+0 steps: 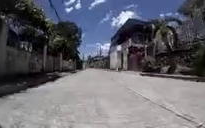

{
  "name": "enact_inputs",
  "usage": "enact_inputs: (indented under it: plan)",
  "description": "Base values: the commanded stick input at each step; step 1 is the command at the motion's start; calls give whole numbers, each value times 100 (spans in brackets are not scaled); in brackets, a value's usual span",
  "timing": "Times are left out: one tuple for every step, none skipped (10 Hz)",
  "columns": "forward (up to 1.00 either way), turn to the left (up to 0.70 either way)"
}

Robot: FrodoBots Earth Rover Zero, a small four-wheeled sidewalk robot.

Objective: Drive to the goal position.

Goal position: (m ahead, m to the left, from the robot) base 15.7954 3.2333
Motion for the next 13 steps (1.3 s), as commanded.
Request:
enact_inputs:
  plan:
    - [100,0]
    - [100,0]
    - [100,0]
    - [100,0]
    - [100,0]
    - [100,0]
    - [100,0]
    - [100,0]
    - [100,0]
    - [100,0]
    - [100,0]
    - [100,0]
    - [100,0]
